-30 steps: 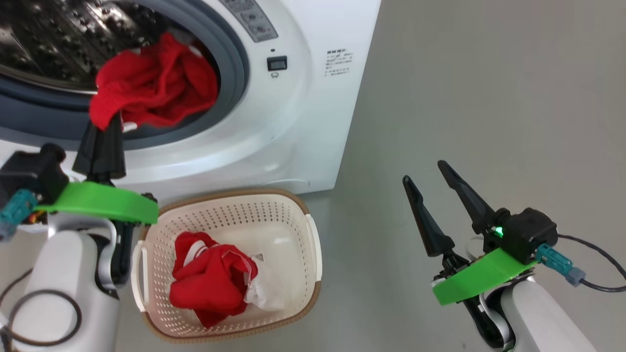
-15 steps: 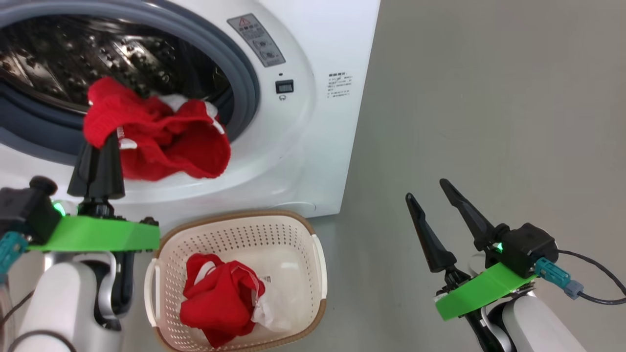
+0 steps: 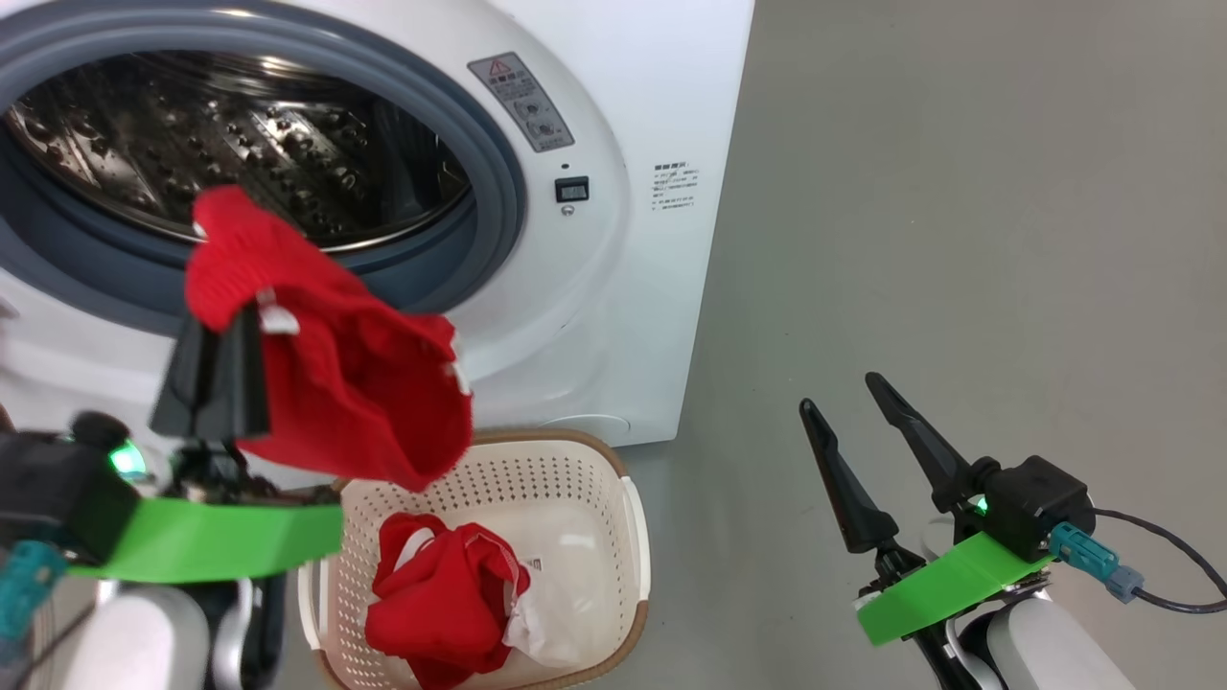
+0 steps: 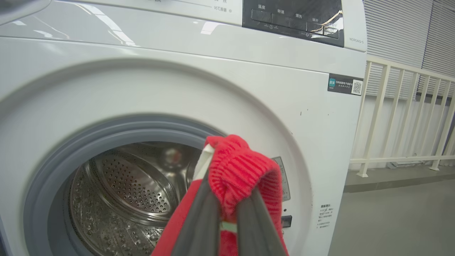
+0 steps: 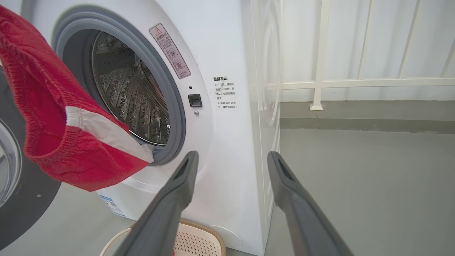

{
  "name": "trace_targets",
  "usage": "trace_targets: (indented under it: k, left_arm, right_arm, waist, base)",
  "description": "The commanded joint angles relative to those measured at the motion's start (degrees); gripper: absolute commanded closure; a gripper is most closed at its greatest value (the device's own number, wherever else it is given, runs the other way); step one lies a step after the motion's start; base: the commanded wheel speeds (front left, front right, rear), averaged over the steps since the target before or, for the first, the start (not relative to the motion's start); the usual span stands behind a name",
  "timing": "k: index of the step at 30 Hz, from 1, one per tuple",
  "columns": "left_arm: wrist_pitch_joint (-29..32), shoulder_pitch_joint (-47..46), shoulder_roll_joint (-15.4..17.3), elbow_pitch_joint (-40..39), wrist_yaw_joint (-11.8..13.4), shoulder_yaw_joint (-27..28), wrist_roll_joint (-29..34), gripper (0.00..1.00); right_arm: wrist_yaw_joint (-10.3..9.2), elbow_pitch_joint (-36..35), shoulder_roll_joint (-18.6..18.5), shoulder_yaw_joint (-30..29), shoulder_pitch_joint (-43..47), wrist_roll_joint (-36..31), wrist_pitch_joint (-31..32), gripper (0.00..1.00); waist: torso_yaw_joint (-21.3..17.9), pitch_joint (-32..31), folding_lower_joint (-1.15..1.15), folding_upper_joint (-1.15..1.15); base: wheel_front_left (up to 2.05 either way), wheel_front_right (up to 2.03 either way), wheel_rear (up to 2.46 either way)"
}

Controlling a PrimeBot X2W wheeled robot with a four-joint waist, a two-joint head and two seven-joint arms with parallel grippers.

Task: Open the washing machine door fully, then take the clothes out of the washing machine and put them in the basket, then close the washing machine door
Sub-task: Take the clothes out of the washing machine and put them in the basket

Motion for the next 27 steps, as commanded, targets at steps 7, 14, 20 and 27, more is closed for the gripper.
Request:
trace_targets:
  k: [7,14,20,27]
  left_arm:
    - [0.20,4.39,-0.51,6.83,0.22,-0.35,-1.11,1.00]
    - [-0.96,3.03,-1.95,19.01,-1.15,-1.17,-2.71,1.00]
    - [-3.08,-1.62,-3.74,32.46,-2.22,-0.25,-5.01,1.00]
    - [-4.24,-8.53,-4.16,46.77,-4.72,-1.01,-4.72,1.00]
  right_arm:
    - [0.19,-1.24,-0.27,1.68,-0.28,0.60,-0.36,0.00]
    - [0.19,-0.43,-0.98,2.30,-1.11,0.49,-0.36,0.00]
    - [0.19,-0.14,-0.85,2.64,-2.71,0.04,-0.36,0.00]
    - [0.19,-0.07,-0.46,3.11,-4.67,0.22,-0.36,0.00]
  waist:
    - [0.22,1.78,0.00,0.00]
    - [0.47,3.85,0.00,0.00]
    - [0.16,7.18,0.00,0.00]
    - [-0.93,11.30,0.00,0.00]
  base:
    - [0.00,0.00,0.00]
    - [0.00,0.00,0.00]
    - [0.00,0.00,0.00]
    - [0.00,0.00,0.00]
